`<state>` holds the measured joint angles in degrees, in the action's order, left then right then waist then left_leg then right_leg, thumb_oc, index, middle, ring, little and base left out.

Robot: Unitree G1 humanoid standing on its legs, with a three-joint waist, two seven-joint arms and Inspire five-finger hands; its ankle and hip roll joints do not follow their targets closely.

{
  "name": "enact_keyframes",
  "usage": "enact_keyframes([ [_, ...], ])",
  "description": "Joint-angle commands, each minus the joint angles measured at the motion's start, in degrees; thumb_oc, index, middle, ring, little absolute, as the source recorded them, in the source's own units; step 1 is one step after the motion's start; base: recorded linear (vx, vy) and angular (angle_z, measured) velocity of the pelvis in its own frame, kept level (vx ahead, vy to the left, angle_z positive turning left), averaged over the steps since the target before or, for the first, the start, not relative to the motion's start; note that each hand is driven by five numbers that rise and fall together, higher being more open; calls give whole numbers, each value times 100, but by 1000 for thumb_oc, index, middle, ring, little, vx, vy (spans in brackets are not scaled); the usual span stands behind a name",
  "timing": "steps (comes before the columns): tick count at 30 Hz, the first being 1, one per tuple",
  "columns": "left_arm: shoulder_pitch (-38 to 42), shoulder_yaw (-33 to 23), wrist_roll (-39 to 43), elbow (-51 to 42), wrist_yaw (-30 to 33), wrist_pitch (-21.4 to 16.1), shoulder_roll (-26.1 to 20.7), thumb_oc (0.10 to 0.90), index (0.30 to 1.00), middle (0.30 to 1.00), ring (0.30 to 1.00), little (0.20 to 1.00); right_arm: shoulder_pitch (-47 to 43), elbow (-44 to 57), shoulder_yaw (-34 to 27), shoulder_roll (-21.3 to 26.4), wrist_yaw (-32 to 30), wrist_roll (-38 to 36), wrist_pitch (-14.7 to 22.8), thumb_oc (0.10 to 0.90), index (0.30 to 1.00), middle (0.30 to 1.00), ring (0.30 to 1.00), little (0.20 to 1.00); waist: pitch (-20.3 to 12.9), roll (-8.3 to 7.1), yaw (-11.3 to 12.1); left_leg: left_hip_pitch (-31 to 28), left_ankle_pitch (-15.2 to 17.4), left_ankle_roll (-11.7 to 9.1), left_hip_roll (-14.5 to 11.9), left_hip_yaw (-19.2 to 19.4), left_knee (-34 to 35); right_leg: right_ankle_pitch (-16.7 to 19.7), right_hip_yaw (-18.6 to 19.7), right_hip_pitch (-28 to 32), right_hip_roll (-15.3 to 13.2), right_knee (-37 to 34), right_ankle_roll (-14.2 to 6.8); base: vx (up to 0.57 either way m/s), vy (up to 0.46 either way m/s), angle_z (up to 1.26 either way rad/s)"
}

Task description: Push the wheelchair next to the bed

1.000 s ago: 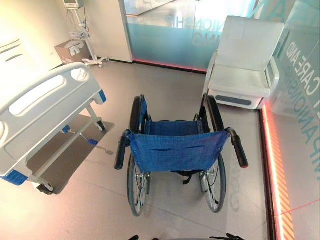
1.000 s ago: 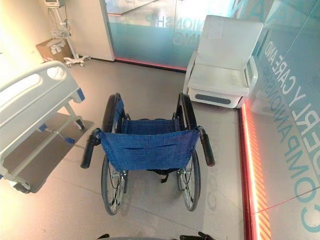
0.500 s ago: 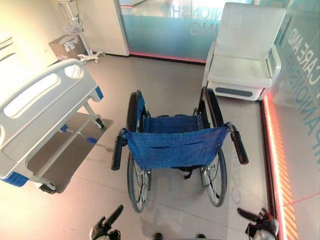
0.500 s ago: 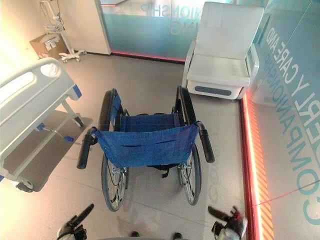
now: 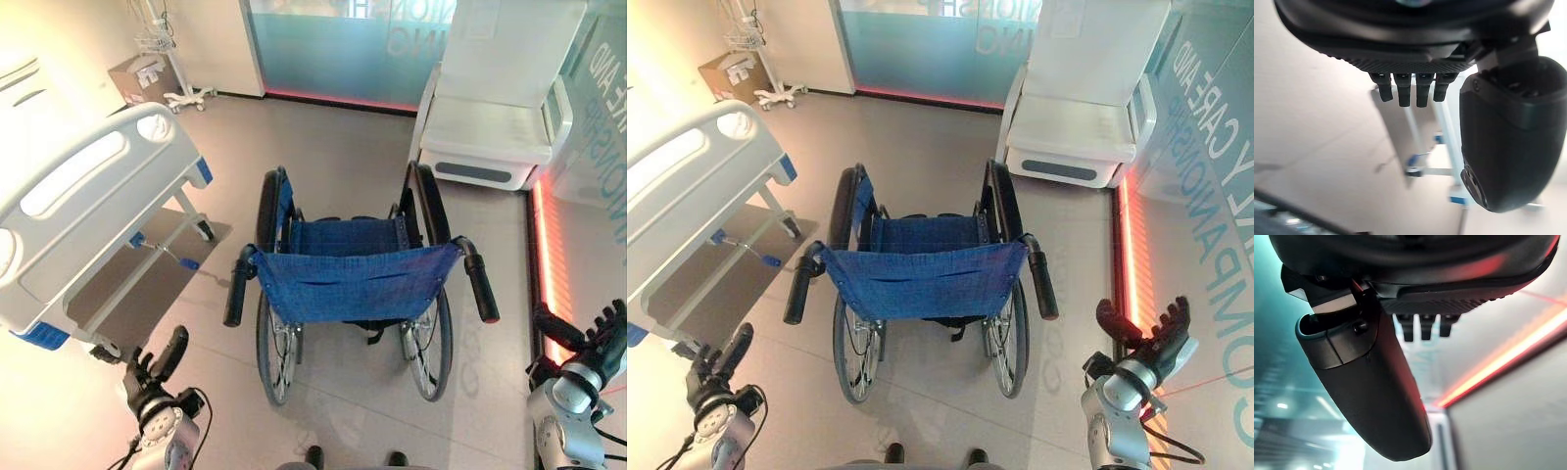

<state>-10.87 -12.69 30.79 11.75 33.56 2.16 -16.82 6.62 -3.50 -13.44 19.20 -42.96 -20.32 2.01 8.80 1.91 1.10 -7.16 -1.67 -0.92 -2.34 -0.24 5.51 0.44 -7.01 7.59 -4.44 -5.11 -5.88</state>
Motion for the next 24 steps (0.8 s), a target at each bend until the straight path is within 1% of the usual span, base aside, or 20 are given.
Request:
enact_keyframes([
  [1, 526, -479, -669, -595, 443, -502, -819, 800, 900, 900, 900, 900, -532, 756, -385, 569, -482, 691, 725, 800, 900, 900, 900, 900, -231, -85, 49, 218, -15, -26, 17, 25, -51, 316, -64, -204, -180, 11, 123, 45, -2, 0],
  [4, 653, -538, -553, -1080, 261, -555, -924, 800, 900, 900, 900, 900, -647, 1124, -362, 644, -184, 475, 828, 800, 900, 900, 900, 900, -243, -103, 54, 200, -9, -32, 5, 24, -51, 301, -62, -175, -188, 11, 124, 42, -8, -1],
  [5, 717, -555, -420, -1441, -52, -570, -959, 800, 900, 900, 900, 900, -709, 1354, -341, 662, 65, 425, 823, 800, 900, 900, 900, 900, -253, -116, 64, 192, -1, -37, -1, 25, -51, 291, -56, -166, -187, 11, 126, 32, -12, 1],
  [6, 750, -545, -356, -1590, -300, -602, -973, 800, 900, 900, 900, 900, -735, 1448, -327, 672, 239, 405, 853, 800, 900, 900, 900, 900, -258, -121, 67, 191, 2, -40, -6, 31, -51, 291, -56, -165, -188, 11, 125, 0, 0, 0],
  [7, 767, -534, -315, -1737, -390, -569, -992, 800, 900, 900, 900, 900, -744, 1536, -319, 682, 323, 376, 835, 800, 900, 900, 900, 900, -258, -125, 72, 193, 1, -43, -10, 34, -51, 292, -58, -165, -189, 11, 124, 0, 0, 0],
  [9, 802, -486, -336, -2318, -638, -299, -1014, 800, 900, 900, 900, 900, -751, 1888, -261, 691, 712, 233, 800, 800, 900, 900, 900, 900, -264, -140, 98, 200, 6, -58, -26, 37, -51, 291, -52, -167, -184, 11, 112, 0, 0, 0],
  [11, 805, -486, -145, -2545, -792, -171, -1018, 800, 900, 900, 900, 900, -727, 2099, -237, 694, 1019, 70, 811, 800, 900, 900, 900, 900, -260, -160, 101, 215, -15, -61, -23, 40, -51, 314, -35, -186, -177, 11, 103, 0, 0, 0],
  [15, 828, -443, 345, -2908, -1182, -77, -1012, 800, 900, 900, 900, 900, -738, 2435, -138, 748, 1547, -264, 696, 800, 900, 900, 900, 900, -233, -188, 115, 215, 14, -64, -28, 68, -51, 283, -5, -191, -156, 14, 86, 0, 0, 0],
  [16, 844, -438, 520, -3003, -1372, -77, -1035, 800, 900, 900, 900, 900, -767, 2522, -90, 739, 1669, -363, 601, 800, 900, 900, 900, 900, -218, -193, 118, 211, 18, -69, -34, 88, -51, 282, 4, -191, -151, 16, 80, -30, -17, 0],
  [19, 822, -442, 839, -3180, -1667, -21, -1072, 800, 900, 900, 900, 900, -723, 2664, -41, 730, 1871, -671, 408, 800, 900, 900, 900, 900, -215, -200, 114, 204, 24, -71, -38, 114, -51, 282, 25, -188, -143, 13, 78, 0, 0, 0],
  [20, 773, -454, 1066, -3313, -1893, 51, -1097, 800, 900, 900, 900, 900, -664, 2743, -7, 709, 2047, -957, 203, 800, 900, 900, 900, 900, -205, -200, 114, 197, 26, -79, -43, 131, -51, 281, 29, -185, -145, 14, 71, 0, 0, 0],
  [21, 749, -452, 1245, -3399, -2021, 153, -1117, 800, 900, 900, 900, 900, -619, 2803, 20, 701, 2142, -1157, 107, 800, 900, 900, 900, 900, -194, -201, 109, 196, 24, -77, -46, 140, -51, 283, 35, -185, -146, 15, 68, 0, 0, 0],
  [22, 733, -448, 1321, -3449, -2059, 200, -1128, 800, 900, 900, 900, 900, -586, 2853, 34, 690, 2176, -1196, 72, 800, 900, 900, 900, 900, -186, -202, 108, 211, -5, -78, -47, 147, -51, 310, 41, -200, -146, 13, 70, 0, 0, 0],
  [23, 667, -433, 1579, -3580, -2199, 394, -1172, 800, 900, 900, 900, 900, -479, 2971, 74, 668, 2338, -1374, -164, 800, 900, 900, 900, 900, -177, -204, 104, 199, 17, -83, -52, 161, -51, 284, 46, -193, -145, 18, 57, 0, 0, 0],
  [24, 642, -416, 1681, -3630, -2255, 508, -1204, 800, 900, 900, 900, 900, -446, 3012, 103, 677, 2387, -1377, -262, 800, 900, 900, 900, 900, -162, -204, 103, 201, 16, -82, -53, 167, -51, 284, 49, -194, -145, 18, 53, 0, 0, 0],
])
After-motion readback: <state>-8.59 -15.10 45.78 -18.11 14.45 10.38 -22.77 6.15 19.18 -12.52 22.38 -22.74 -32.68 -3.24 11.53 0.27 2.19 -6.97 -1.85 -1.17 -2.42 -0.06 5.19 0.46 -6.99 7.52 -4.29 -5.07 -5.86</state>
